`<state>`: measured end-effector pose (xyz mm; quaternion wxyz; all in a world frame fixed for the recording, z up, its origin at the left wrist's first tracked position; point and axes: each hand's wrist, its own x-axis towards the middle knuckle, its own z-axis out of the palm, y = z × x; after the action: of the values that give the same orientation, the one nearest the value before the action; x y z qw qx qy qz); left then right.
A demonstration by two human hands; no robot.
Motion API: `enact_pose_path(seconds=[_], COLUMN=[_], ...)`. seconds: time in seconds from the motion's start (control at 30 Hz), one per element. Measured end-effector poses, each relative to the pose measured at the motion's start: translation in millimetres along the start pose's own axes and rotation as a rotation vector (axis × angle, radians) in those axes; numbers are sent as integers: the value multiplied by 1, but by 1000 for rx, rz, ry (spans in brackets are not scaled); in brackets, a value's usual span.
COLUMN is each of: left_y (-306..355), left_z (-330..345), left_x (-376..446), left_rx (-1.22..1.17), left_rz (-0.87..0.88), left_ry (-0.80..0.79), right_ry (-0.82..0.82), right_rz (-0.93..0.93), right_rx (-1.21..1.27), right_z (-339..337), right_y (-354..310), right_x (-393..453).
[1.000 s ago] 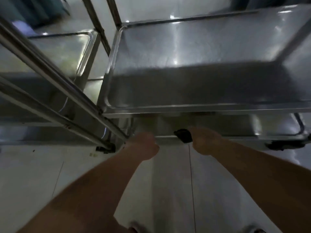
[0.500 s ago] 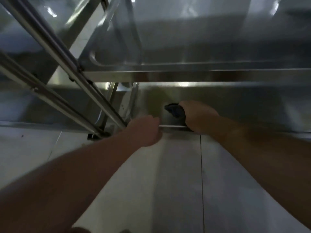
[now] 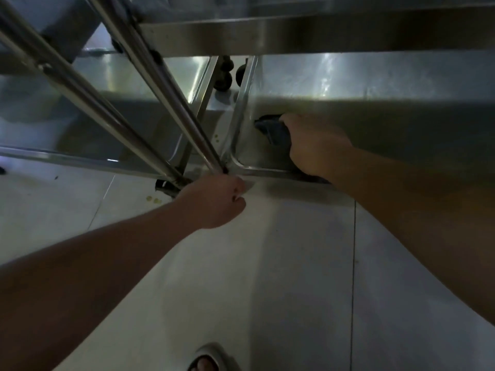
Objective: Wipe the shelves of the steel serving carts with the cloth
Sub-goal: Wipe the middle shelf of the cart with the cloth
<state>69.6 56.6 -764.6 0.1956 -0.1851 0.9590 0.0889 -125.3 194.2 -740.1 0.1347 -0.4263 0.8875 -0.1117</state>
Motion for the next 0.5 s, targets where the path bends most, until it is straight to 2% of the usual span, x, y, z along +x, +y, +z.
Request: enact_pose_path(seconds=[0.1,0.13,0.17,0.23,0.3,0.33,0.4,0.47,0.5], left_y=[-25,-31,-39,-52,-56,-53,-47,-37,-33], left_z=[13,9,4,3,0,-3,-6,-7,-6], left_x=[-7,-7,-9,-4,-1,-1,7,17,23], left_rx=[-303,-519,-626,-500,-619,-689,-803,-925,-1005], left_rz=[-136,-284,-342,-286,-255,-231,-203,-192,-206], left_ry=[-73,-53,15,146,184,256,409,517,573], right_ry=[54,80,121,206,229,184,-14,-192,-212], right_rz=[-24,-36,-58,-102,-101,-88,-76,-149,-201], right_rx=[36,52,66,85,71,87,181,141,90], right_z=[10,13,18,28,40,45,55,68,75], right_y=[-15,-20,-25,-34,-41,-44,-49,-52,-51], right_x=[19,25,32,45,60,67,77,79,75])
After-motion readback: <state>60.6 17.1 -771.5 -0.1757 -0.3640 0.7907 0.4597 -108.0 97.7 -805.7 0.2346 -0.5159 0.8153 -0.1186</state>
